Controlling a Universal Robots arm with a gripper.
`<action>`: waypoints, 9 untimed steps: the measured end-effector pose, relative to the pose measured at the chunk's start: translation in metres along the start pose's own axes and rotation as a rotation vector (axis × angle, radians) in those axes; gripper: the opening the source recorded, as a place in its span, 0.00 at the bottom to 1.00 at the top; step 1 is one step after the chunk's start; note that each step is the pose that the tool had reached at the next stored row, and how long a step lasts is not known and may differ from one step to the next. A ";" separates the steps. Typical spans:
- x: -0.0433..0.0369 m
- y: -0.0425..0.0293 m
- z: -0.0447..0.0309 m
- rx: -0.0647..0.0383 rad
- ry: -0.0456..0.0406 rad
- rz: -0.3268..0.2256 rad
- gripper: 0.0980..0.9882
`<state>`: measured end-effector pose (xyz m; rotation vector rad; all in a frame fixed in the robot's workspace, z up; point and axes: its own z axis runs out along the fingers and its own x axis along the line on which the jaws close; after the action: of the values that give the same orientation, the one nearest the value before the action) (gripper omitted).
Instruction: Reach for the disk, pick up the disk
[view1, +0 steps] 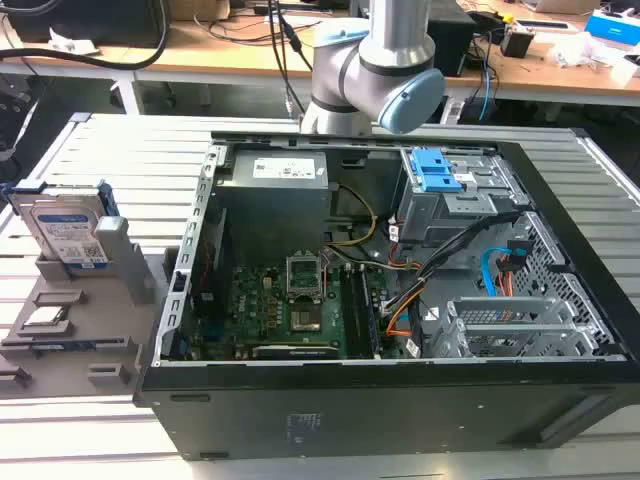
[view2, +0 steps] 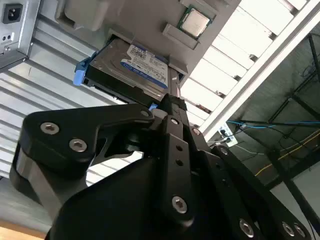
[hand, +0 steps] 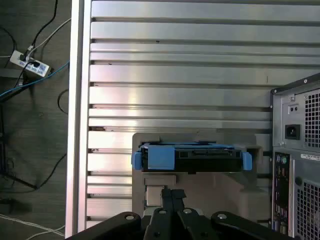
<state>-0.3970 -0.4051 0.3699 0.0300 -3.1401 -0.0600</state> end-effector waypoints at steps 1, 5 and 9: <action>0.0000 0.0000 0.0000 0.000 0.0002 -0.003 0.01; 0.0000 0.0000 0.0000 0.000 0.0032 -0.084 0.01; 0.0000 0.0000 0.0000 0.000 0.0060 -0.156 0.01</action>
<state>-0.3970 -0.4051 0.3699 0.2744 -3.1252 -0.0594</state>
